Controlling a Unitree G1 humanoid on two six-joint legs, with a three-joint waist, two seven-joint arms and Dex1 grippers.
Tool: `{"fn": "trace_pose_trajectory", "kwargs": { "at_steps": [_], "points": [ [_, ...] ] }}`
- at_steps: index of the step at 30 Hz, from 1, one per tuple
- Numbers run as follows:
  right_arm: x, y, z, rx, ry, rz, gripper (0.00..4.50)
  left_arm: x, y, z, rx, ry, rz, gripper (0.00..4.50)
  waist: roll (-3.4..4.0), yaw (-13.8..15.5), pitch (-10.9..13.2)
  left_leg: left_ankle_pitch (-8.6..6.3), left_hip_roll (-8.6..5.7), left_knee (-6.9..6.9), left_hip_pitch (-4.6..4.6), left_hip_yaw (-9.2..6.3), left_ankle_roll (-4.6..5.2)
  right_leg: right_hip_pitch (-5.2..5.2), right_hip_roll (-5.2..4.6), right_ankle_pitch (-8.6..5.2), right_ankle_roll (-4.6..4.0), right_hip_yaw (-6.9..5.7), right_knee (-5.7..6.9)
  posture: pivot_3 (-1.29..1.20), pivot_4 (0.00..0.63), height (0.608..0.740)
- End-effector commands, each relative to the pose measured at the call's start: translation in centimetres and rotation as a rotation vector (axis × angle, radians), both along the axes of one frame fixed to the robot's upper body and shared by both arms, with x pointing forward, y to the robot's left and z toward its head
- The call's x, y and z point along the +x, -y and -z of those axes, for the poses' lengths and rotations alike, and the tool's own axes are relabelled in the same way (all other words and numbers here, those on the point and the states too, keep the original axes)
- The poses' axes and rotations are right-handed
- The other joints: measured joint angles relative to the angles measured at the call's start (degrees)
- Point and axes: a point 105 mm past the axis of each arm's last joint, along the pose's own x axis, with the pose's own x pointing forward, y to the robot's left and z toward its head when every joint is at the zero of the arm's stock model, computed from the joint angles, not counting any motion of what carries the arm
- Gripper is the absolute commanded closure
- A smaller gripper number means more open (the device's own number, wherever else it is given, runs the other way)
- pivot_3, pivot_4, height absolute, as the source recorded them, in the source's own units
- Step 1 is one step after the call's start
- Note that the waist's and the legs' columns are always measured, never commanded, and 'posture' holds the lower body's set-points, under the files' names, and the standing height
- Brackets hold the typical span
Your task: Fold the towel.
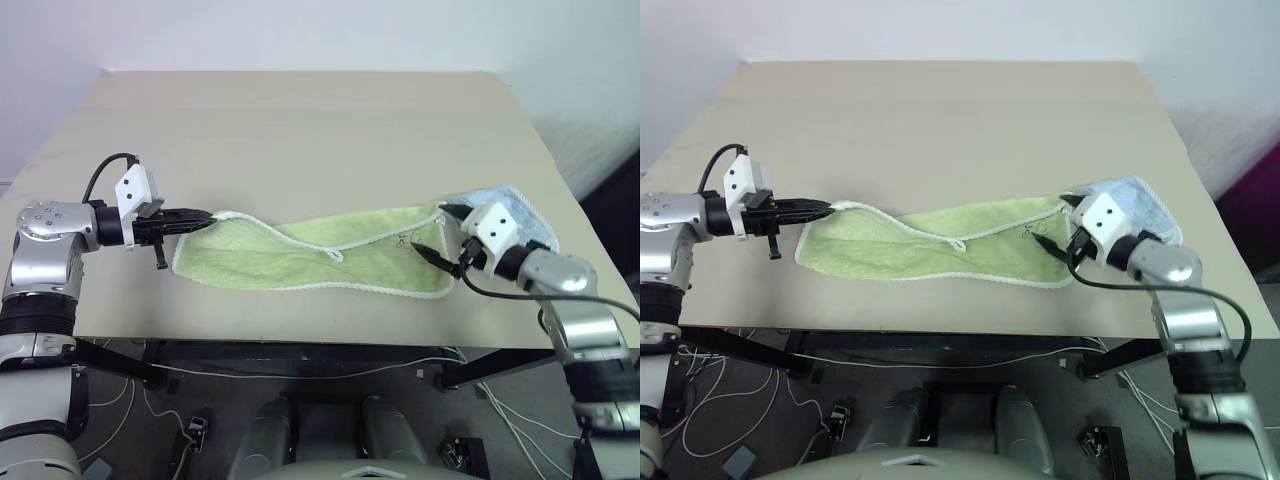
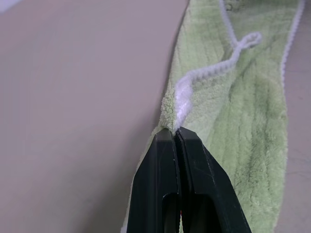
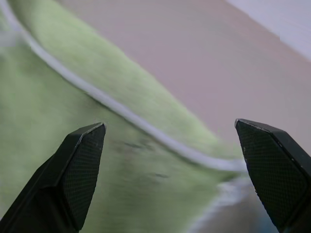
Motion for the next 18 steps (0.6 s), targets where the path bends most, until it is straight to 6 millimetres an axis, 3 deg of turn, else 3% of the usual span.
{"fn": "trace_pose_trajectory", "kwargs": {
  "at_steps": [1, 12, 15, 18],
  "points": [
    [1.9, 1.0, -0.7, -0.184, 0.1, 0.002, 0.0, 0.0, -1.0, -1.9, -0.017, 0.083, -0.038, 4.49, 0.0, -0.1, 0.0, 0.0, 0.0, 0.01, 0.0, 0.0, 0.0, 0.0, 0.0, 0.0, 0.0, 0.0, 0.0, 0.0, 0.15, 0.74],
    [4.7, 1.7, -0.6, -0.501, 0.207, -0.065, 0.0, -0.9, -1.6, -1.2, -0.02, 0.092, -0.066, 4.49, 0.02, -0.3, 0.0, 0.0, 0.0, -0.04, -0.03, 0.06, -0.01, -0.1, -0.01, 0.0, 0.0, 0.08, 0.01, 0.0, 0.15, 0.74],
    [5.0, 1.5, -0.9, -0.514, 0.242, -0.066, 0.6, -1.1, -1.7, -1.0, -0.023, 0.09, -0.075, 4.5, 0.02, -0.3, 0.0, 0.01, 0.01, -0.04, -0.03, 0.06, -0.01, -0.11, 0.0, 0.0, 0.0, 0.09, 0.02, 0.0, 0.15, 0.74],
    [5.0, 1.5, -1.0, -0.542, 0.261, -0.08, 1.6, -1.2, -1.8, -0.9, -0.025, 0.089, -0.08, 4.5, 0.02, -0.5, 0.0, 0.01, 0.01, -0.05, -0.03, 0.06, -0.01, -0.11, 0.0, 0.0, 0.0, 0.09, 0.02, 0.0, 0.15, 0.74]
  ]
}}
